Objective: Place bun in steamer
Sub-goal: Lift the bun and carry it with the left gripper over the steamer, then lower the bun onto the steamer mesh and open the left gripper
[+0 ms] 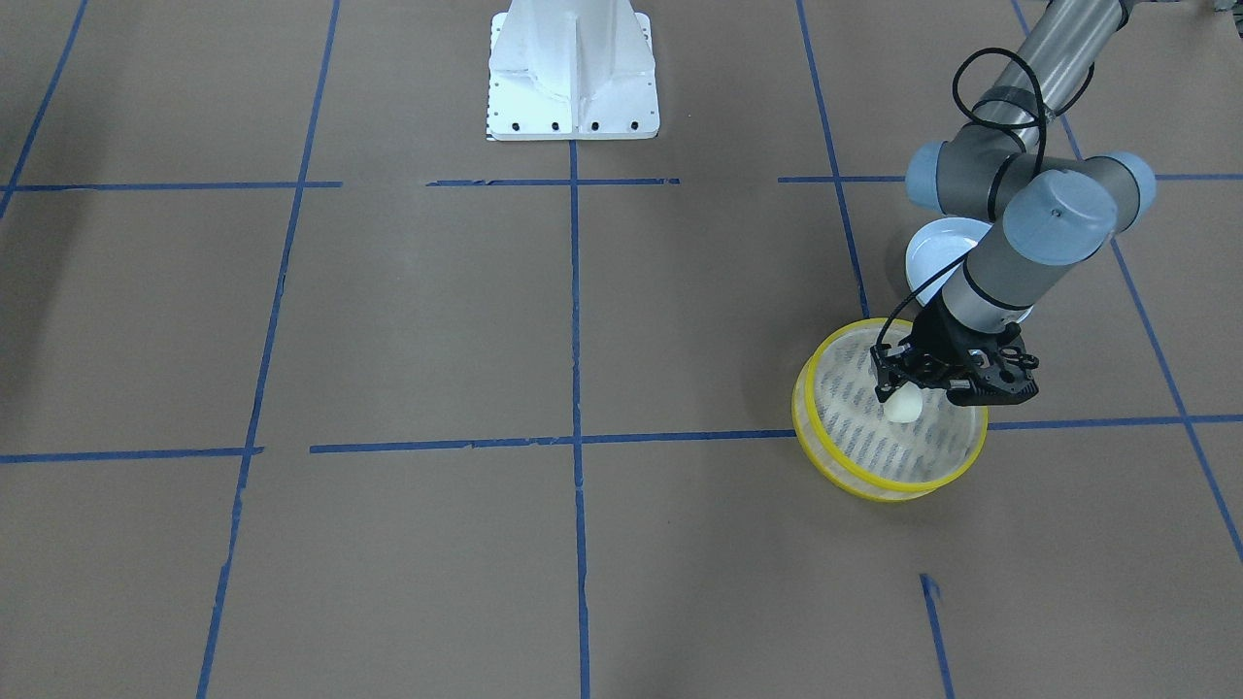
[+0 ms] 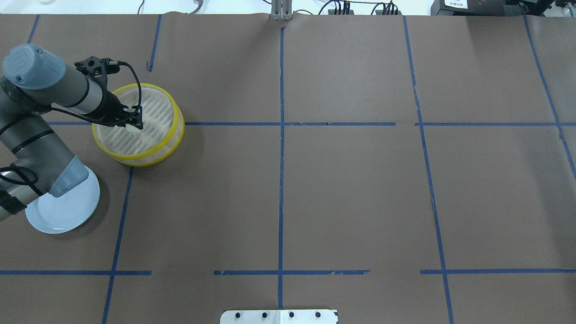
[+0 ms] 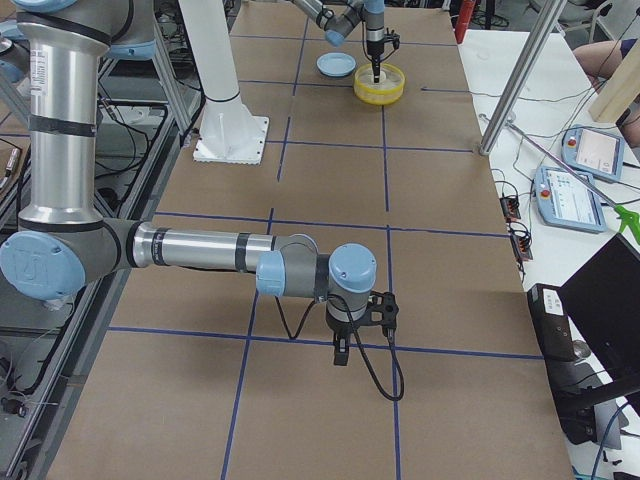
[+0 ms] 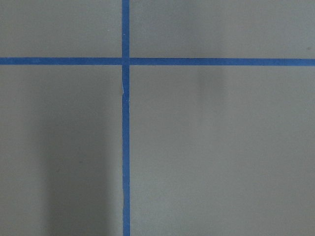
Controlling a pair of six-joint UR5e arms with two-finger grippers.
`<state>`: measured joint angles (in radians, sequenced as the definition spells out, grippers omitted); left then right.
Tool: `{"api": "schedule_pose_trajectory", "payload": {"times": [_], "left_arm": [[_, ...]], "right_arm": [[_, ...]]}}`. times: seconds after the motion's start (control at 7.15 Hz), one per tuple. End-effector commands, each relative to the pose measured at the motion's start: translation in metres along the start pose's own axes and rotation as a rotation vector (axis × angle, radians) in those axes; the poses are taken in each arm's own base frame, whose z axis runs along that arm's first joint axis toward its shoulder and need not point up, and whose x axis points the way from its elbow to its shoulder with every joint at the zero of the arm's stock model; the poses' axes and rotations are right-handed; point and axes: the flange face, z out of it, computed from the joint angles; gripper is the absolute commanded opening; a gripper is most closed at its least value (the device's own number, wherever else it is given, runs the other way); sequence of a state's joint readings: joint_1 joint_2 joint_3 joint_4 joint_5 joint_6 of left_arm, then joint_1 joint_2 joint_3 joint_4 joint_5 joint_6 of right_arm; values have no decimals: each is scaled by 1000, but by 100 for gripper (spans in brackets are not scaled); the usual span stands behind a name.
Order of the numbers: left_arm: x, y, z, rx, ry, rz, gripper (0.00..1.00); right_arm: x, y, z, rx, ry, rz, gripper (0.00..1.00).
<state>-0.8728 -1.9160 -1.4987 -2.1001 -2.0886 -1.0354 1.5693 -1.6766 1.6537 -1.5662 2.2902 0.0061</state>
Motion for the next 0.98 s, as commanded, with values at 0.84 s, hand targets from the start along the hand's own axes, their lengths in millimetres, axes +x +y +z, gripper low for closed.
{"api": "schedule_pose_trajectory", "payload": {"times": [0.84], "left_arm": [[0,3,5,9,-14,3,44]], "right_arm": [[0,0,0,0,0,0,100]]}}
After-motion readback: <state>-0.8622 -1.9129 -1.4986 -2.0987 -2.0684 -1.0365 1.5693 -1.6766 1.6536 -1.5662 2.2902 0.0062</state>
